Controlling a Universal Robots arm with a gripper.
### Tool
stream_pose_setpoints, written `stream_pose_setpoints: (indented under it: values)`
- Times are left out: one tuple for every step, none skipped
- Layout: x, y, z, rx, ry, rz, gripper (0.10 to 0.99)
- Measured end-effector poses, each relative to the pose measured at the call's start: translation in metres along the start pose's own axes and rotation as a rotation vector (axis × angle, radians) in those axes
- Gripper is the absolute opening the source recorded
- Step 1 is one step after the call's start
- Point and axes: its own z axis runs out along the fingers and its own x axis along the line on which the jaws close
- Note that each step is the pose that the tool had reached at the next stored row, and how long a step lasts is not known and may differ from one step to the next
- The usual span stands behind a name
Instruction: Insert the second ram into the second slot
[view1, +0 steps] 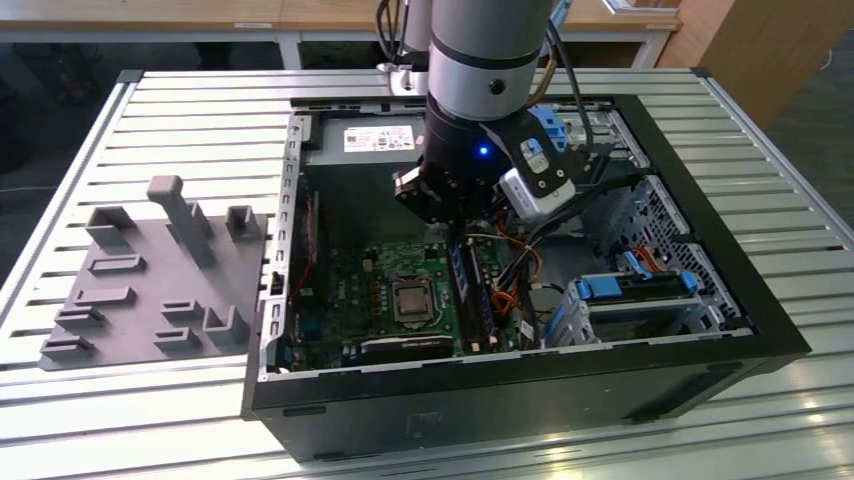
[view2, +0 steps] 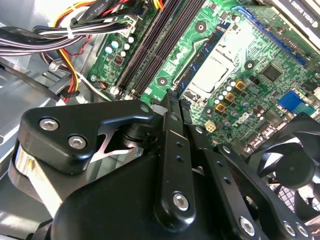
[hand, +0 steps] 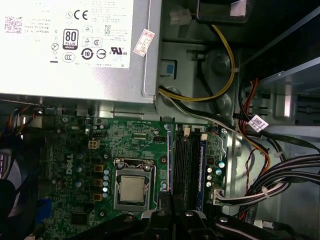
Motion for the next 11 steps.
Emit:
stream_pose_setpoints:
  values:
    - [0.0,0.0,0.0002,0.0,0.0,0.0,0.133]
    - [0.0,0.0,0.0005,0.0,0.0,0.0,0.133]
    - [0.0,0.0,0.0007,0.0,0.0,0.0,0.133]
    - [0.0,0.0,0.0008,0.0,0.0,0.0,0.133]
    - [0.0,-0.0001,0.0046,0.0,0.0,0.0,0.133]
    - [0.0,-0.0002,0.0076,0.0,0.0,0.0,0.133]
    - [0.0,-0.0001,0.0077,0.0,0.0,0.0,0.133]
    - [0.0,-0.0002,0.0078,0.0,0.0,0.0,0.133]
    - [0.0,-0.0002,0.008,0.0,0.0,0.0,0.133]
    - [0.0,-0.0002,0.0082,0.0,0.0,0.0,0.133]
    - [0.0,-0.0002,0.0083,0.0,0.0,0.0,0.133]
